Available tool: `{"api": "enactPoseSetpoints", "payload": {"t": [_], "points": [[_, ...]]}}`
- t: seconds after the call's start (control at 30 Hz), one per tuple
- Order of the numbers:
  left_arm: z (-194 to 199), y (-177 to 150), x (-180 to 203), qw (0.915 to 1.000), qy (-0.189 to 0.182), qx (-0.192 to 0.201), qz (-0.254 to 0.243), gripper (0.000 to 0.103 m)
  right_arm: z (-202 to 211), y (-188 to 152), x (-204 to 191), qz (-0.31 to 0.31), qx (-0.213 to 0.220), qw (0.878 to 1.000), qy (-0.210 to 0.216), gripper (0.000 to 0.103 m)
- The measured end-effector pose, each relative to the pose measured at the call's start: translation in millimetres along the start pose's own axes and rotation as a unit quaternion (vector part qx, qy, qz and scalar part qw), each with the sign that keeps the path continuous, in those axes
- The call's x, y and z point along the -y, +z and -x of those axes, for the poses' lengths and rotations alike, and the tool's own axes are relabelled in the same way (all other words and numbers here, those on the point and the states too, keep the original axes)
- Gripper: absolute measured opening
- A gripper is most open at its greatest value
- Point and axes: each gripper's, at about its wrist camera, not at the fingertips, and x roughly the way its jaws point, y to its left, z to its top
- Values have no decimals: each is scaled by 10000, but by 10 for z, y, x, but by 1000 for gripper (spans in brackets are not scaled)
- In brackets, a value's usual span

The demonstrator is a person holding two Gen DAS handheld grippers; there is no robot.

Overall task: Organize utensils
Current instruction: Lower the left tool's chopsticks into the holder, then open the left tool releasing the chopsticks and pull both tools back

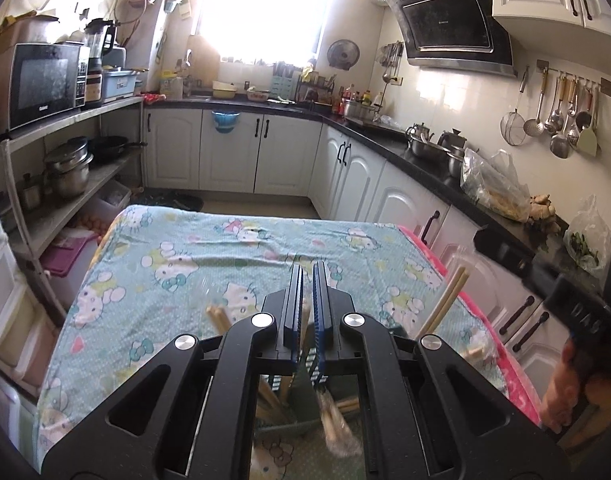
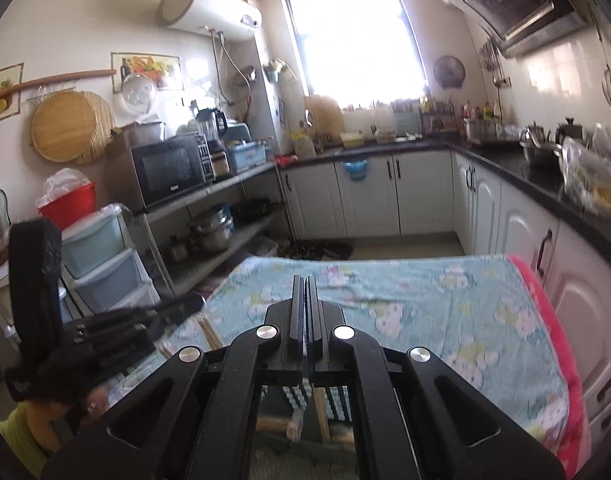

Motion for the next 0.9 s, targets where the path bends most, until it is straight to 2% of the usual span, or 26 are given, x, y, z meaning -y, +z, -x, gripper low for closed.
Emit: {"api": "enactPoseSetpoints", "payload": {"t": [0.1, 0.27, 0.3, 0.4, 0.57, 0.9], "points": [[55, -61, -23, 10000, 1, -29, 30, 3, 31, -119, 16, -115, -139, 9998, -10, 2], [169, -142, -75, 9999, -19, -26, 122, 13, 131, -239, 22, -231, -222, 9995, -31, 2], [189, -158, -82, 9999, -16, -23, 131, 13, 156, -266, 15, -244, -242, 9994, -34, 4], [262, -215, -118, 9998, -27, -51, 195, 19, 232, -319, 32, -294, -243, 9993, -46, 17], [392, -306, -171, 9996, -20, -38, 284, 29, 353, -409, 22, -351, -263, 9990, -58, 18], [587, -574, -246, 9991, -14, -149, 408, 47, 514, -629, -51, -288, -405, 9987, -89, 30]]}}
